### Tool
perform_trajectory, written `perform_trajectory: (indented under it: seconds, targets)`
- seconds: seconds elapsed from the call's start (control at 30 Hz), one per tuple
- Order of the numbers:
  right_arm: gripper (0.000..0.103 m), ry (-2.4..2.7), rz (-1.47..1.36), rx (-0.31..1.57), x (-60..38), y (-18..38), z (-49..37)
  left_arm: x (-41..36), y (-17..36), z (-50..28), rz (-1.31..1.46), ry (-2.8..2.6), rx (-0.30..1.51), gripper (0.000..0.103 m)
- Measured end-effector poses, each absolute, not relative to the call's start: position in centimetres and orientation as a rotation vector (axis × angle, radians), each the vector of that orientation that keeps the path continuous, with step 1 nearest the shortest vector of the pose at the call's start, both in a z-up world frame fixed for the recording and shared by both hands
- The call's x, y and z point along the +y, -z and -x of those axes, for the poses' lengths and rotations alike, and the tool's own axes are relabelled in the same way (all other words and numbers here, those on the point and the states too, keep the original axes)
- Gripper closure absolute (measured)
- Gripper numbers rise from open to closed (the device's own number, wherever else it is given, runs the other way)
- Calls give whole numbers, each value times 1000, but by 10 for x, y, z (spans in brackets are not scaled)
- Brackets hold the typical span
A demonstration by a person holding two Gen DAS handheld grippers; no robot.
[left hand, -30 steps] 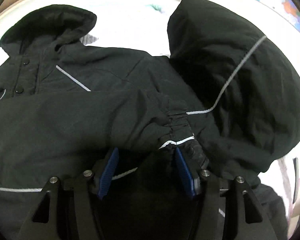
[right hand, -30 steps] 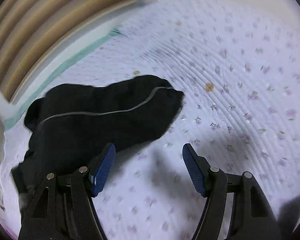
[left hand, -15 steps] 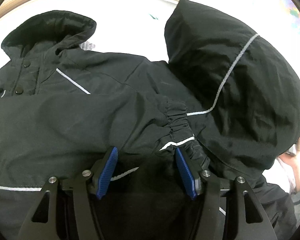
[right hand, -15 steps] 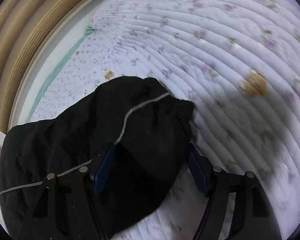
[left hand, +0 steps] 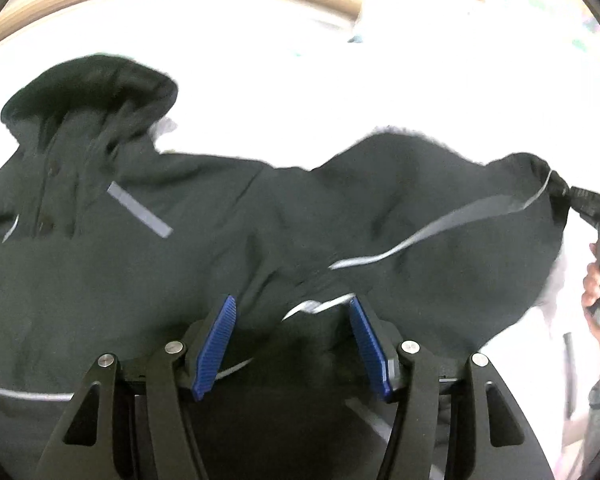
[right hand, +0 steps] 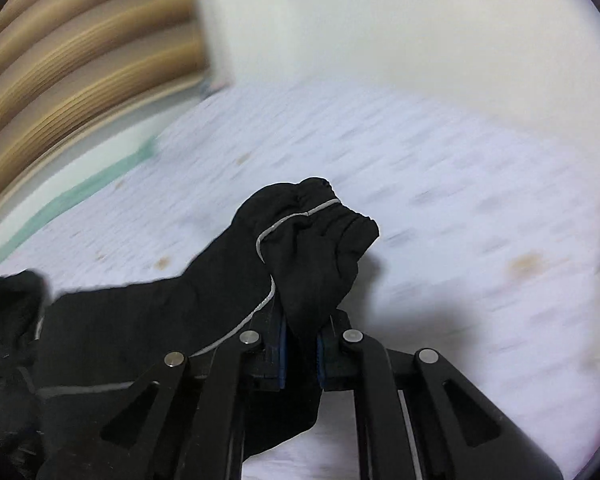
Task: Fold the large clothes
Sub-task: 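Fold the held sleeve across the jacket body with the right gripper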
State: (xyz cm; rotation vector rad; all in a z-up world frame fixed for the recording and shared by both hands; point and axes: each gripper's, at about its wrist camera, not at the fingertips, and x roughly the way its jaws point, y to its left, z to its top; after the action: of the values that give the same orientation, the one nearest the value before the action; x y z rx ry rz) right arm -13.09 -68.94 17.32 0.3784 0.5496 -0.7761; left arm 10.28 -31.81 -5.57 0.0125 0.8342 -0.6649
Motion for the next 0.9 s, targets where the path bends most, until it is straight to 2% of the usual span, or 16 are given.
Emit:
perform_trajectory:
  seconds: [0.1, 0.2, 0.37, 0.53, 0.7, 0.9]
  targets:
    - [91, 763, -420, 566, -708, -177, 158, -342, 51, -103, -70, 655, 833, 42]
    - [91, 771, -435, 593, -713, -162, 168, -365, 93, -123, -127, 581, 1013, 42]
    - [91, 758, -453, 651, -715, -142, 161, -364, 88, -116, -174, 604, 960, 42]
    - [91, 630, -474, 589, -690, -167, 158, -317, 48, -111, -37, 655, 946, 42]
    - [91, 524, -367, 578, -621, -213, 127, -251, -11, -90, -42, 621, 846, 42]
    - [91, 331, -262, 575, -509, -253, 89, -151, -48, -61, 2, 428, 736, 42]
